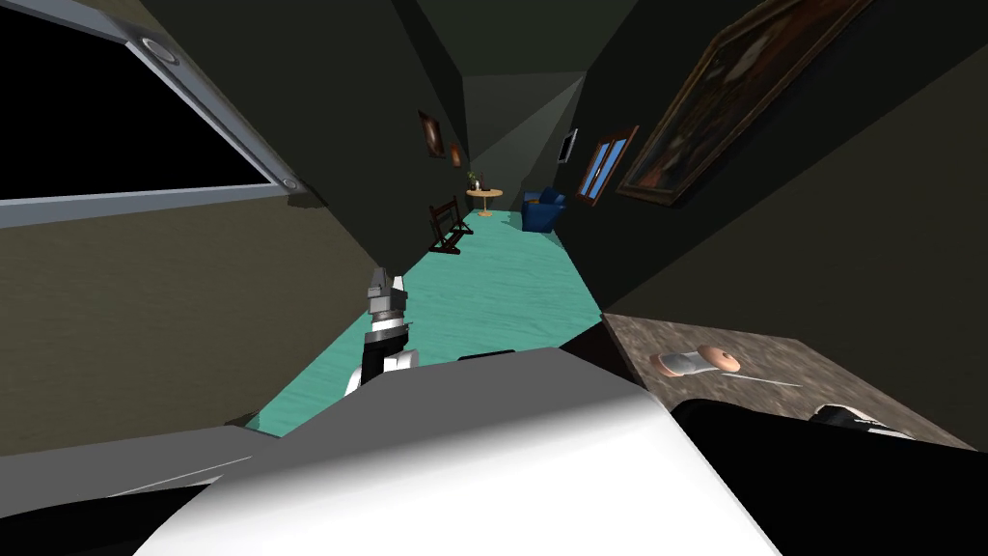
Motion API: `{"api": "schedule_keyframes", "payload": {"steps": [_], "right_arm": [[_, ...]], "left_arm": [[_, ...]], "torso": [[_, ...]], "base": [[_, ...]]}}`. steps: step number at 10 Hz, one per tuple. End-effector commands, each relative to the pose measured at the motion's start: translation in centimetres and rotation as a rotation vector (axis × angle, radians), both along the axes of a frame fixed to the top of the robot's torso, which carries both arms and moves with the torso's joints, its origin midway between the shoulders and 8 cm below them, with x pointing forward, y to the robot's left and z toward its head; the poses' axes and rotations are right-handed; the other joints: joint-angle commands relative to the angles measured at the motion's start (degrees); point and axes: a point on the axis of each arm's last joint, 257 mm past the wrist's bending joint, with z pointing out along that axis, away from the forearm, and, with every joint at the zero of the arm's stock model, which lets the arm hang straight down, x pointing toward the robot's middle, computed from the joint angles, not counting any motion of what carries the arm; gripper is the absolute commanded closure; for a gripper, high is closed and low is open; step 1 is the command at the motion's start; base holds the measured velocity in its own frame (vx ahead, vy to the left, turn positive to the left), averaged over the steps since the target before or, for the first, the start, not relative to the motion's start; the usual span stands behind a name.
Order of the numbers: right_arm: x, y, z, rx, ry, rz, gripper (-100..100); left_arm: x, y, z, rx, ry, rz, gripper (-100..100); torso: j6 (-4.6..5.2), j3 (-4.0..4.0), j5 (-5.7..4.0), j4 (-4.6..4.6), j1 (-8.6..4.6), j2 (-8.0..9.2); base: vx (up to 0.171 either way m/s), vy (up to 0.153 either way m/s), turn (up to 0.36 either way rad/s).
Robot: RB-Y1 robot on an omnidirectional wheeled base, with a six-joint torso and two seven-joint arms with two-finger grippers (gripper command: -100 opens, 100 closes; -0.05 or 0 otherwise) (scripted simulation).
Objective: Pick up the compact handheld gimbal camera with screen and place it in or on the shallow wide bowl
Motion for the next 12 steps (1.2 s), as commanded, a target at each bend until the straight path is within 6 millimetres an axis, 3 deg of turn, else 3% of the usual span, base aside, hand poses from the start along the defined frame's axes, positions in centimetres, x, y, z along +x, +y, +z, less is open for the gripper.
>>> {"api": "schedule_keyframes", "payload": {"steps": [1,12], "right_arm": [[-0.4,-0.1,0.2,0.009,0.002,-0.02,100],[-4.0,-0.4,0.4,0.051,0.05,-0.129,100]], "left_arm": [[0.0,0.0,0.0,0.0,0.0,0.0,0],[0.0,0.0,0.0,0.0,0.0,0.0,0]], "torso": [[0.0,0.0,0.0,0.0,0.0,0.0],[0.2,-0.05,-0.12,-0.04,-0.22,-0.08]], "base": [[0.01,-0.133,-0.041],[0.045,-0.183,-0.086]]}}
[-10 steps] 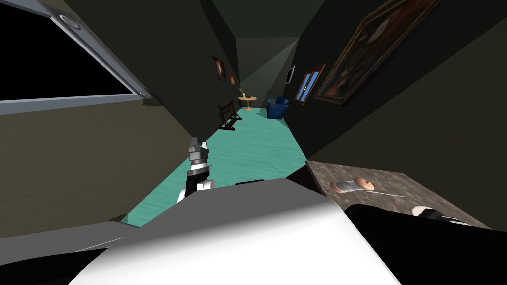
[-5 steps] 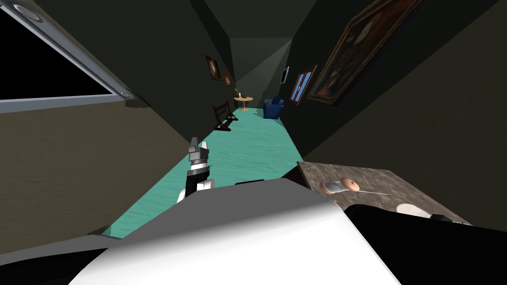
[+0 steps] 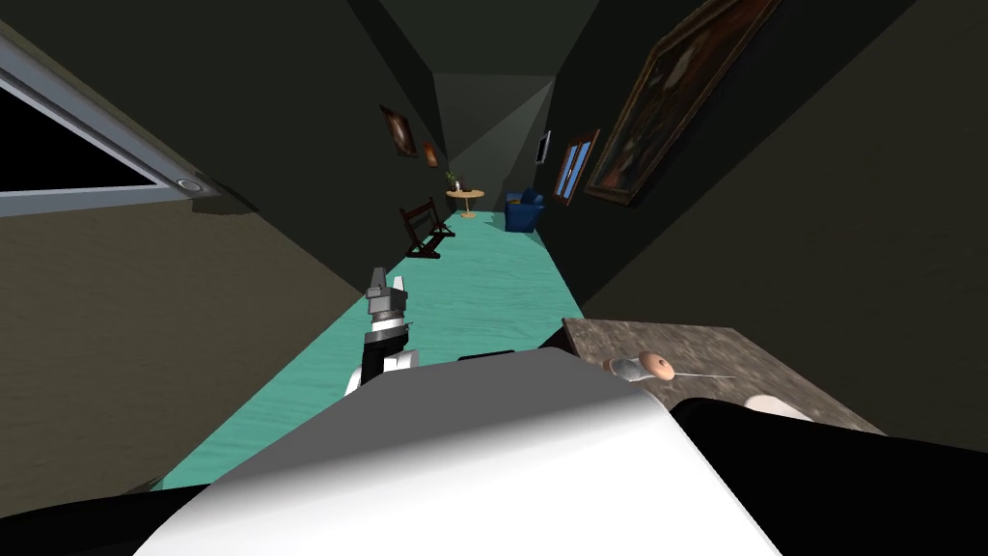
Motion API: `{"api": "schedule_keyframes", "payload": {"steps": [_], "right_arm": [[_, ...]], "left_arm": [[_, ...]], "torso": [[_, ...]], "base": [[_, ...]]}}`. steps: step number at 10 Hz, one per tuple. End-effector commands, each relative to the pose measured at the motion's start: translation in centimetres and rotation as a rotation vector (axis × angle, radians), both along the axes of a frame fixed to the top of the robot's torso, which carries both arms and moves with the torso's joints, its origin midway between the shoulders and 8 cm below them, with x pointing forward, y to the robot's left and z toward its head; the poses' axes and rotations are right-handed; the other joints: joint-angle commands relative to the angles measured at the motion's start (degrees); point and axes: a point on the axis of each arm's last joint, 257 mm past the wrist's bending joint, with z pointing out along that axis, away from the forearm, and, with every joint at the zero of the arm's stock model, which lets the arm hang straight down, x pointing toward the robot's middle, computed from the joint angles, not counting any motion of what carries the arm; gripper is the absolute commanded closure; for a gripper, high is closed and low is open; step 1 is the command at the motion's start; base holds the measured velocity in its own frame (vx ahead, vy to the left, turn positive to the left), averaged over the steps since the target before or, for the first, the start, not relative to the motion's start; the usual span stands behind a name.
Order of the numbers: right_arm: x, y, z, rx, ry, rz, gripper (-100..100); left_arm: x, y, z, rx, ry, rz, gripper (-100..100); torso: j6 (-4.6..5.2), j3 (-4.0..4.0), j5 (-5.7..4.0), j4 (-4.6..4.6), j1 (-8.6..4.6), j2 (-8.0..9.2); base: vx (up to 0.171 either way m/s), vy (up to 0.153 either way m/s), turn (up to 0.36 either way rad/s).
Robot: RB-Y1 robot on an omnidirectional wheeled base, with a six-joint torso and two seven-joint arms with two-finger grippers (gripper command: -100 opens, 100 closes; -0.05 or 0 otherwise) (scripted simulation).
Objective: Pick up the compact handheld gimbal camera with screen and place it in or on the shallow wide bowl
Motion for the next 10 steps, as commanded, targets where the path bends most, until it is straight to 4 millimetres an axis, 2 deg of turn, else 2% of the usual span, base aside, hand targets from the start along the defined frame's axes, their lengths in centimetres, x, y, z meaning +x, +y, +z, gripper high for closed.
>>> {"api": "schedule_keyframes", "payload": {"steps": [1,2,6,7,8,10], "right_arm": [[0.0,0.0,0.0,0.0,0.0,0.0,100],[-0.2,0.0,0.0,0.0,0.002,-0.004,-100],[-0.2,0.0,0.0,-0.001,0.002,-0.004,-100],[-0.2,0.0,0.0,-0.001,0.002,-0.004,0],[0.1,-0.6,1.3,-0.005,0.002,0.002,-100],[0.4,-1.1,2.4,-0.007,0.001,0.008,-100]], "left_arm": [[0.0,0.0,0.0,0.0,0.0,0.0,0],[0.0,0.0,0.0,0.0,0.0,0.0,0],[0.0,0.0,0.0,0.0,0.0,0.0,0],[0.0,0.0,0.0,0.0,0.0,0.0,0],[0.0,0.0,0.0,0.0,0.0,0.0,0],[0.0,0.0,0.0,-0.001,0.0,0.0,0]], "torso": [[0.0,0.0,0.0,0.0,0.0,0.0],[-0.09,0.06,0.02,0.03,0.32,0.1],[-0.07,0.15,0.15,0.07,0.78,0.26],[-0.07,0.16,0.16,0.08,0.79,0.26],[-0.07,0.16,0.16,0.08,0.79,0.26],[-0.07,0.13,0.18,0.06,0.87,0.22]], "base": [[0.037,-0.089,-0.021],[0.005,-0.017,0.007],[0.001,-0.002,0.0],[0.0,0.0,0.0],[0.008,0.011,-0.038],[0.013,0.018,-0.036]]}}
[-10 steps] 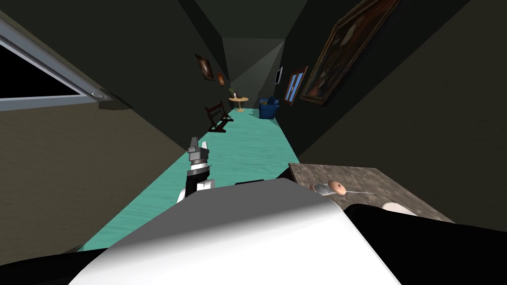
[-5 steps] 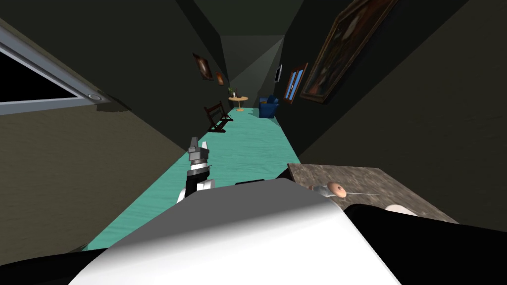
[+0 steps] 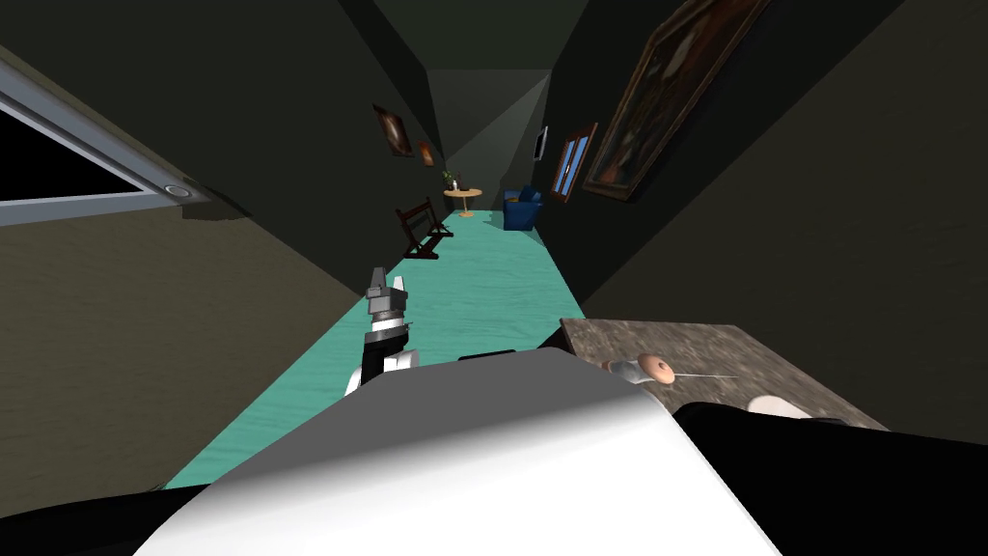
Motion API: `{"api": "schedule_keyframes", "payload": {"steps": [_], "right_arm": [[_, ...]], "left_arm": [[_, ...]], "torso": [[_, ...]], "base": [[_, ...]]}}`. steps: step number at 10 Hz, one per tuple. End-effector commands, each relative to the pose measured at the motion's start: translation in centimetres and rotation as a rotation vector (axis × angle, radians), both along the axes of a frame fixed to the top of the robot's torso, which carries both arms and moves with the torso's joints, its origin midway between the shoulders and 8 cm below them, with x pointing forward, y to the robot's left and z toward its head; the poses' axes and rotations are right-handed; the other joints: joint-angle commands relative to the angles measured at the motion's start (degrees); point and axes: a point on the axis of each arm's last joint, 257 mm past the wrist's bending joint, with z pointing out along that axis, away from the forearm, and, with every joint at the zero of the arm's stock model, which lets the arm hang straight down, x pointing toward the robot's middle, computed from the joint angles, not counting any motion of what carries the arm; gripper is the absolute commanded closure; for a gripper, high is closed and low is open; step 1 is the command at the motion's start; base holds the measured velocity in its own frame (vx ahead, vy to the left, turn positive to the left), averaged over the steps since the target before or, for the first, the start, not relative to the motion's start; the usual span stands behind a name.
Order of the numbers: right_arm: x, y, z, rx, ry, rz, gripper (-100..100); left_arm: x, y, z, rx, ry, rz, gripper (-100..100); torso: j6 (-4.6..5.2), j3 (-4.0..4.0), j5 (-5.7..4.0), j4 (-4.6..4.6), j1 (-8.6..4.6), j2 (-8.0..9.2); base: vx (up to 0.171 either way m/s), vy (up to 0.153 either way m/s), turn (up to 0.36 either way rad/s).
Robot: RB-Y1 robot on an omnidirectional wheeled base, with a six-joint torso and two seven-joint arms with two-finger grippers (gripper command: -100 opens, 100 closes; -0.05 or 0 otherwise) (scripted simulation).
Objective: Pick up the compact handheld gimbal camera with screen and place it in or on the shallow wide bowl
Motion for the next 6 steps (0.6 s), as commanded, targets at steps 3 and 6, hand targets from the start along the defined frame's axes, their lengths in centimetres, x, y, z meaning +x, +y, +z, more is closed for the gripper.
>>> {"api": "schedule_keyframes", "payload": {"steps": [3,6], "right_arm": [[0.5,-0.6,1.4,0.001,-0.002,0.006,-100],[0.9,-1.0,2.4,0.003,-0.001,0.013,-100]], "left_arm": [[0.0,0.0,0.0,0.0,0.0,0.0,0],[0.0,0.0,0.0,0.0,0.0,0.0,0]], "torso": [[0.0,0.0,0.0,0.0,0.0,0.01],[0.0,0.01,-0.01,0.01,-0.02,0.02]], "base": [[0.008,0.015,-0.02],[0.006,0.011,-0.018]]}}
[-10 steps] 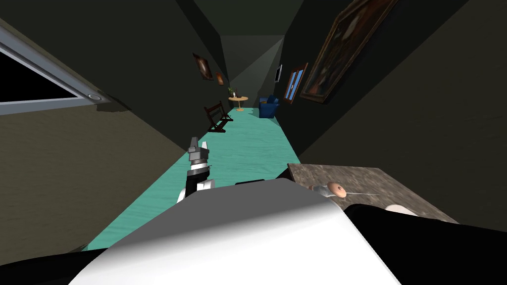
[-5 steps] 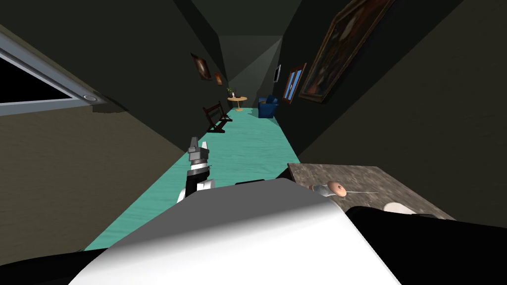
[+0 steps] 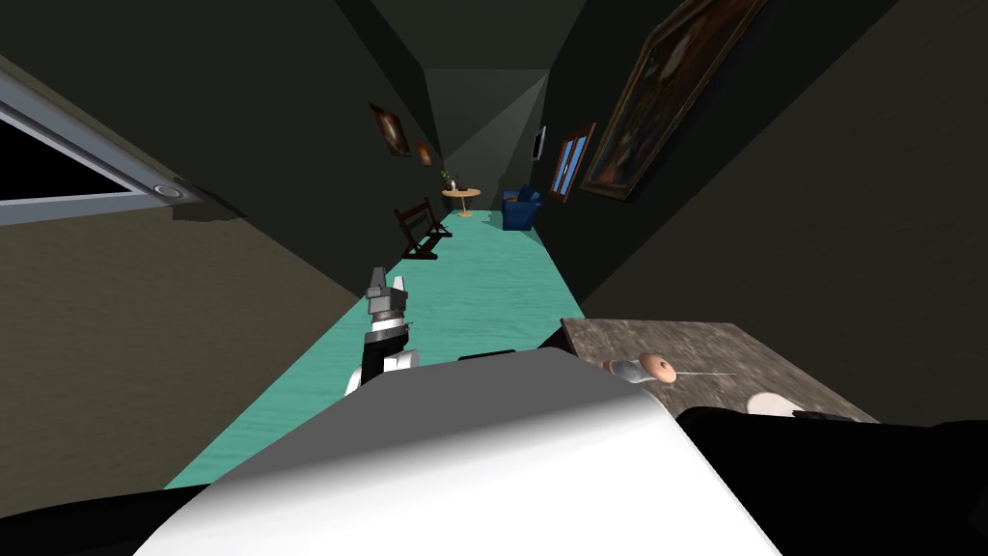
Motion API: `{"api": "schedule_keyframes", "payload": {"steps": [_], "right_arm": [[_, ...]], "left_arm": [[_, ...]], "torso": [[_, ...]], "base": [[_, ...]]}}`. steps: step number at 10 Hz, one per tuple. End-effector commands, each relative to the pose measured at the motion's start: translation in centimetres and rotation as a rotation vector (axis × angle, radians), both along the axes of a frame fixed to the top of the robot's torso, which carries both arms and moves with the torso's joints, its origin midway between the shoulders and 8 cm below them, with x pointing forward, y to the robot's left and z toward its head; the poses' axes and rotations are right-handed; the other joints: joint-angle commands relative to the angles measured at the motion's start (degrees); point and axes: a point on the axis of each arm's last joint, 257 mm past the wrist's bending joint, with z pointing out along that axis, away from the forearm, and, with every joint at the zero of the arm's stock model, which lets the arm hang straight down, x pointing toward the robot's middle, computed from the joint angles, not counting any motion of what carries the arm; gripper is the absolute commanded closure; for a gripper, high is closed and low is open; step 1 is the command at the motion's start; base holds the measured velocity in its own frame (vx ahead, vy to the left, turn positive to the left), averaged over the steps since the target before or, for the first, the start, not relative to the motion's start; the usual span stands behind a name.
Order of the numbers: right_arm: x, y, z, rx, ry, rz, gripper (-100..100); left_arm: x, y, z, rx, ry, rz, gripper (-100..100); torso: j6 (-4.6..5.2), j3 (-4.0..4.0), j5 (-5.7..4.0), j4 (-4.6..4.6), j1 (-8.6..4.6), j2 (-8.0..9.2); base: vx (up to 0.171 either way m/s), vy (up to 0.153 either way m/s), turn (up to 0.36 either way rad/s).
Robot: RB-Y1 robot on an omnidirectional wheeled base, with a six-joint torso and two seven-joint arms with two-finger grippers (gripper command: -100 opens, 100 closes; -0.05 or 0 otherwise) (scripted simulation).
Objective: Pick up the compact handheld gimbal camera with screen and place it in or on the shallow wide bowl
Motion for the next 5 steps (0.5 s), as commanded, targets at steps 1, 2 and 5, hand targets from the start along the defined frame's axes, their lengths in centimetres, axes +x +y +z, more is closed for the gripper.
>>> {"api": "schedule_keyframes", "payload": {"steps": [1,2,5], "right_arm": [[0.33,-0.12,0.52,0.003,0.0,0.005,-100],[0.13,-0.04,0.29,0.001,0.001,0.002,-100],[0.18,-0.03,0.32,0.002,0.0,0.003,0]], "left_arm": [[0.0,0.0,0.0,0.0,0.0,0.0,0],[0.0,0.0,0.0,0.0,0.0,0.0,0],[0.0,0.0,0.0,0.0,0.0,0.0,0]], "torso": [[0.0,0.0,0.0,0.0,0.0,0.0],[0.0,0.0,0.0,0.0,-0.01,0.0],[0.0,0.02,-0.02,0.01,-0.05,0.03]], "base": [[0.005,0.007,-0.016],[0.0,0.0,0.0],[0.0,0.0,0.0]]}}
